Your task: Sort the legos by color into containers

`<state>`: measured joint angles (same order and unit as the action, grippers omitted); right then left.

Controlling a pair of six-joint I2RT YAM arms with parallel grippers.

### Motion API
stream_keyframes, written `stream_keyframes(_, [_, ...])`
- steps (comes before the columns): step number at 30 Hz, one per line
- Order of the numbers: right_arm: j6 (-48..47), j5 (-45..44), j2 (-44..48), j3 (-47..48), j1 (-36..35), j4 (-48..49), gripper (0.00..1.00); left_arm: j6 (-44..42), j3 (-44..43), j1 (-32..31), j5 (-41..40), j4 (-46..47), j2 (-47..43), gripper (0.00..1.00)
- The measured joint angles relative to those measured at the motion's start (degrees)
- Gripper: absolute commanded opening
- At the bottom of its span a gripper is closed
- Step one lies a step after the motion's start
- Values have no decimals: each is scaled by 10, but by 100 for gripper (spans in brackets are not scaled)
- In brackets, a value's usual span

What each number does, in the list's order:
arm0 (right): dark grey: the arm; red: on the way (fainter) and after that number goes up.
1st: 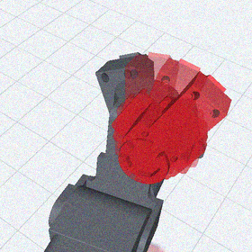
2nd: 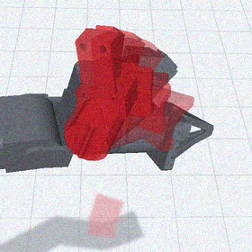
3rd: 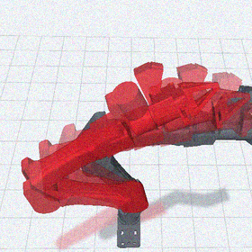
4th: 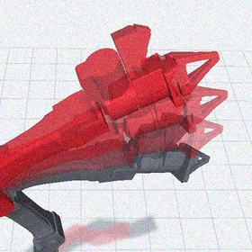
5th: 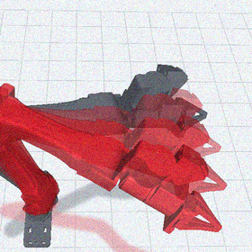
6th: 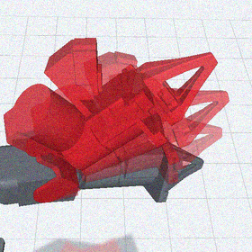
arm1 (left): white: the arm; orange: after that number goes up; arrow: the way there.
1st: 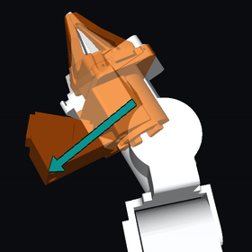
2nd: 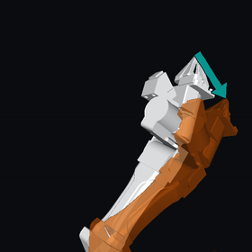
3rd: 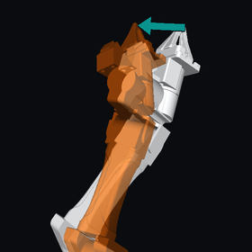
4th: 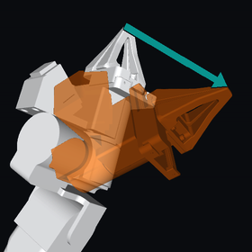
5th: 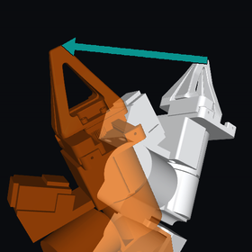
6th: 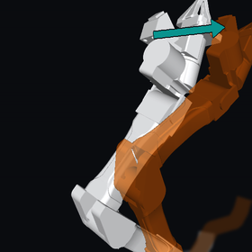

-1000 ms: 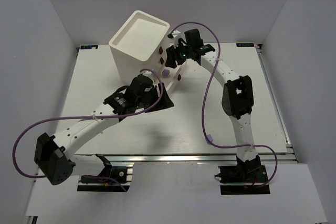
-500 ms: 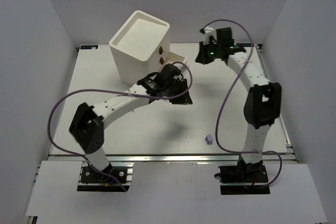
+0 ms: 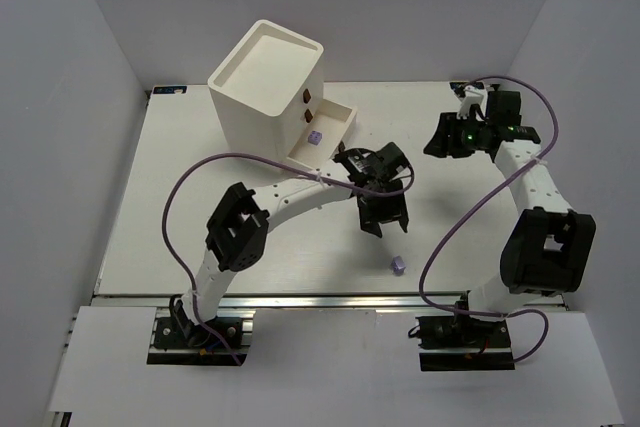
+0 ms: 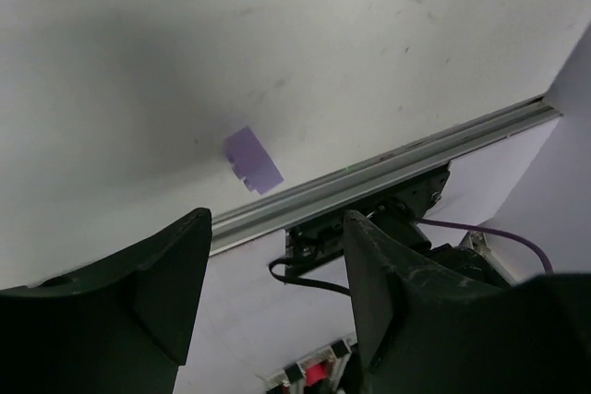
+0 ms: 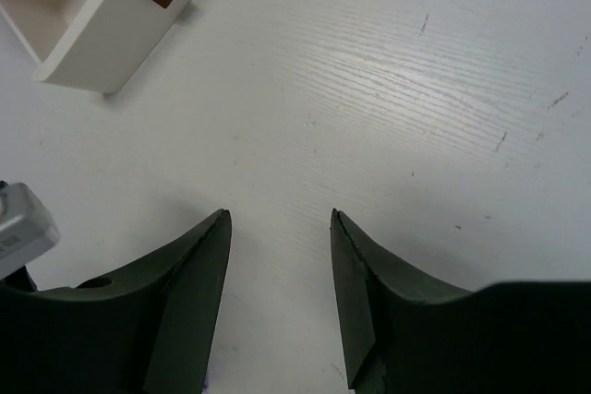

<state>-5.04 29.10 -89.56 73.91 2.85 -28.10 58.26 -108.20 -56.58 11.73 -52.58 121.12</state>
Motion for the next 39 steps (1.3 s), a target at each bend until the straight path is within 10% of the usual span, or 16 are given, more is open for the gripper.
stream_keyframes(27, [4, 30, 161, -133, 58, 12, 54, 163, 2, -47, 42, -21, 99, 72])
stream_keyframes(37, [6, 37, 161, -143, 62, 12, 54, 168, 1, -47, 63, -3, 127, 59])
stream_keyframes(39, [6, 37, 161, -143, 63, 12, 54, 169, 1, -47, 69, -1, 128, 42])
